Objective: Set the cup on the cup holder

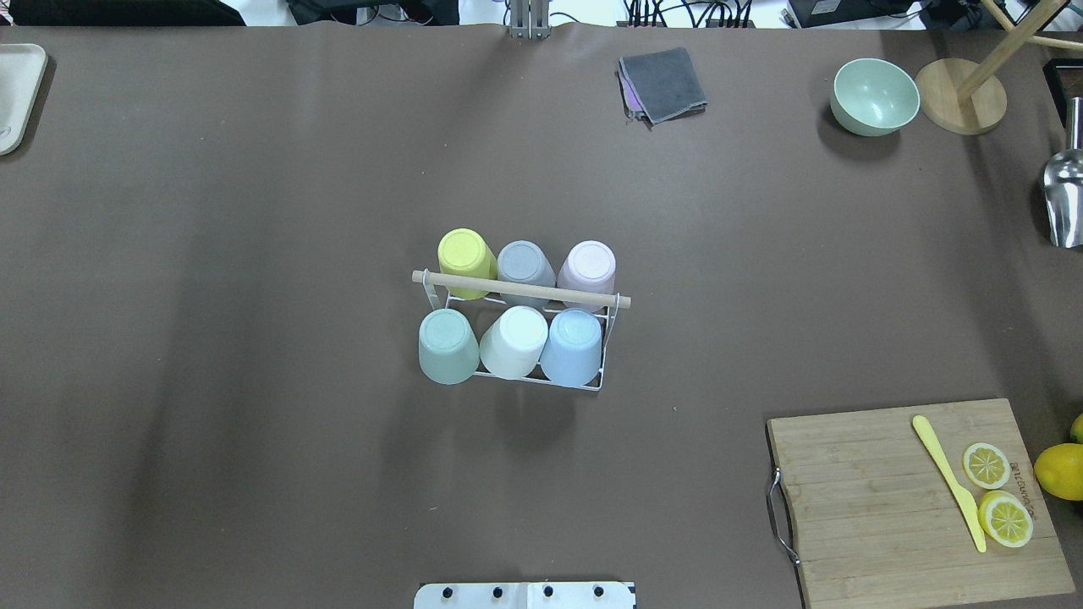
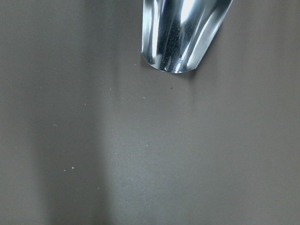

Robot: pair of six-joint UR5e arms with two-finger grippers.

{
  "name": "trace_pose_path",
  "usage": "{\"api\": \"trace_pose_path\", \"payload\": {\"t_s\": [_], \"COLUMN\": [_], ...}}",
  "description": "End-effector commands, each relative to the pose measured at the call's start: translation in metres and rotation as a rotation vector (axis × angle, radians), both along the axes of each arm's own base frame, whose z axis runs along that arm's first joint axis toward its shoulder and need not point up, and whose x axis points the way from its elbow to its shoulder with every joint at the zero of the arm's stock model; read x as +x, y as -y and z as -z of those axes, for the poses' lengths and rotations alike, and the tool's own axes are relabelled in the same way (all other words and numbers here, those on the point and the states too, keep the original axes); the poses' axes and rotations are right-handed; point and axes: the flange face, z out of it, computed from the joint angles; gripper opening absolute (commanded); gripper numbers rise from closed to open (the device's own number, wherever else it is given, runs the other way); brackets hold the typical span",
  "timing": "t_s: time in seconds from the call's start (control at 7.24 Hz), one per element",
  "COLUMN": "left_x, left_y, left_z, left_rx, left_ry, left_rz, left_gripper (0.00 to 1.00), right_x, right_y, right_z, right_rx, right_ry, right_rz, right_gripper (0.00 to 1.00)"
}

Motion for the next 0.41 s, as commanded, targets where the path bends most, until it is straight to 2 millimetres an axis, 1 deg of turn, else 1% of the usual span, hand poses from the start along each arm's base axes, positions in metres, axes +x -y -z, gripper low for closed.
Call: {"api": "trace_pose_path", "payload": {"t_s": [0.0, 0.28], "left_x": [0.0, 0.0], "left_y": [0.0, 0.0], "left_z": [-0.0001, -0.0001], "left_rx": [-0.001, -0.001], "left_ry": [0.0, 0.0], "left_rz": [0.001, 0.001], "left_gripper": [0.97, 0.97], "right_x": [0.0057, 0.0087], "right_y": [-0.0018, -0.0034], "right_z": [0.0005, -0.0002], "right_rx": [0.003, 0.001], "right_ry": [0.004, 0.005], "right_rz": [-0.01, -0.015], "right_gripper": [0.99, 0.99]}}
